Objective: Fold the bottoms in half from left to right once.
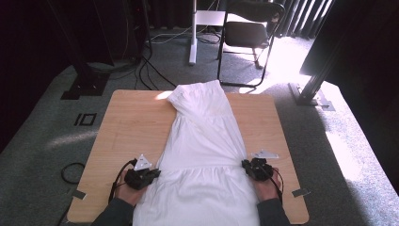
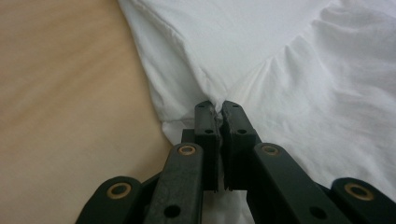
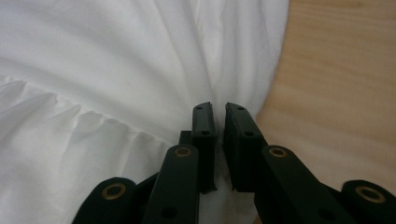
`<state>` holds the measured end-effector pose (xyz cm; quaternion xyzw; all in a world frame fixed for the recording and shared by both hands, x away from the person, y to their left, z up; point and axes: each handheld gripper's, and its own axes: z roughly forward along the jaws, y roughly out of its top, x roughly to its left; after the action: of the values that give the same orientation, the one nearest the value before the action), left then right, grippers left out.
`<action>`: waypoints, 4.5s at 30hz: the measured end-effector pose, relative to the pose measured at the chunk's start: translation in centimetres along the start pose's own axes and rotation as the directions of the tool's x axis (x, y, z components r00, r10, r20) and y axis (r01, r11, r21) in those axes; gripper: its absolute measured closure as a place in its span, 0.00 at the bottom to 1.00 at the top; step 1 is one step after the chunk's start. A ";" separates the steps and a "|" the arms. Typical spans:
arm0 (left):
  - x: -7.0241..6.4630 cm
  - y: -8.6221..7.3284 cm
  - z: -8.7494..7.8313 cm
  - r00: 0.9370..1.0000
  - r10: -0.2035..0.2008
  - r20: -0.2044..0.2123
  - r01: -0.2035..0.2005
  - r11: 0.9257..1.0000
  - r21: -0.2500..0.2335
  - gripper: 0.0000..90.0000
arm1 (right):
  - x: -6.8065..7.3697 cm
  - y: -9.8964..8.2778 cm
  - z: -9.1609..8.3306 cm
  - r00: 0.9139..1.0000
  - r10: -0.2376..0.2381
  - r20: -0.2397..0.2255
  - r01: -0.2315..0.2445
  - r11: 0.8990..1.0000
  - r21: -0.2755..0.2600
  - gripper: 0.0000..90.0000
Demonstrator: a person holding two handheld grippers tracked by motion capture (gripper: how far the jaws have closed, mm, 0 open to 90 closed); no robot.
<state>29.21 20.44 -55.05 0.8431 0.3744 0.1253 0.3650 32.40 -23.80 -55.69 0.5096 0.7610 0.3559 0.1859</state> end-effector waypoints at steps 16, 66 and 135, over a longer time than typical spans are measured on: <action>1.6 3.9 -0.7 1.000 -0.018 -0.016 0.015 0.990 -0.142 0.61 | 2.2 7.3 1.2 0.991 -0.118 -0.064 0.115 0.992 -0.052 0.52; 5.2 12.1 11.3 0.995 -0.073 -0.063 0.072 0.997 -0.014 0.58 | -3.7 7.4 7.2 0.994 0.033 0.105 -0.033 0.999 -0.002 0.94; -0.3 3.3 4.0 0.997 0.048 0.057 -0.045 0.998 -0.043 0.93 | -1.7 10.4 10.2 0.992 0.089 0.084 -0.090 0.996 0.009 0.66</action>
<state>32.75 16.62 -55.48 0.8471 0.3412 0.1170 0.3902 46.36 -19.37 -55.10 0.5589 0.7310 0.3376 0.1981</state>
